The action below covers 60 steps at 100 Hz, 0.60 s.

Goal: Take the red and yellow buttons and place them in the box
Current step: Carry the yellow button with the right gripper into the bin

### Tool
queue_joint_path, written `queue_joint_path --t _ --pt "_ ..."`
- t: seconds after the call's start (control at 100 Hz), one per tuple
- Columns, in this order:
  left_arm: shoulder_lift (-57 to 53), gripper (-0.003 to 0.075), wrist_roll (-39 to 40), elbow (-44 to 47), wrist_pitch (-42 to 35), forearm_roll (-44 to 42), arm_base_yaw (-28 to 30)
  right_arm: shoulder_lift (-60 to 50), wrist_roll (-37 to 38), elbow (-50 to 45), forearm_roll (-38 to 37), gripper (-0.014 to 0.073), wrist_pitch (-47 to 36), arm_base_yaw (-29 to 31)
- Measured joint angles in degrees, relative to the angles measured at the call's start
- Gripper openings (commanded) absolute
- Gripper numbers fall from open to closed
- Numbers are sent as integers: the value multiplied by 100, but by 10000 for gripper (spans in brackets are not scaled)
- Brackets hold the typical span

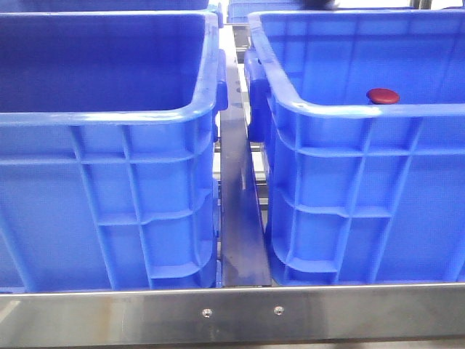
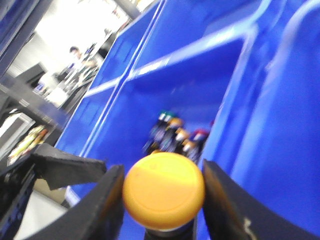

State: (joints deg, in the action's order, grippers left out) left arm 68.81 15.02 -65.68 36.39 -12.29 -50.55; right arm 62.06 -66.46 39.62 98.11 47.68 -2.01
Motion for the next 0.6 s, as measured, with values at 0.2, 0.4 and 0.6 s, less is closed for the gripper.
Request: queue_joint_path --t 0.2,0.4,0.6 --pt "-330 671 110 151 135 -38 1306 -297 -89 0 0 94 0 722" --pt "-960 671 120 509 201 -63 2645 -354 -121 0 -258 94 10 1180" --pt "-2047 671 120 1180 178 -88 3705 -354 -279 0 -356 94 -96 1425"
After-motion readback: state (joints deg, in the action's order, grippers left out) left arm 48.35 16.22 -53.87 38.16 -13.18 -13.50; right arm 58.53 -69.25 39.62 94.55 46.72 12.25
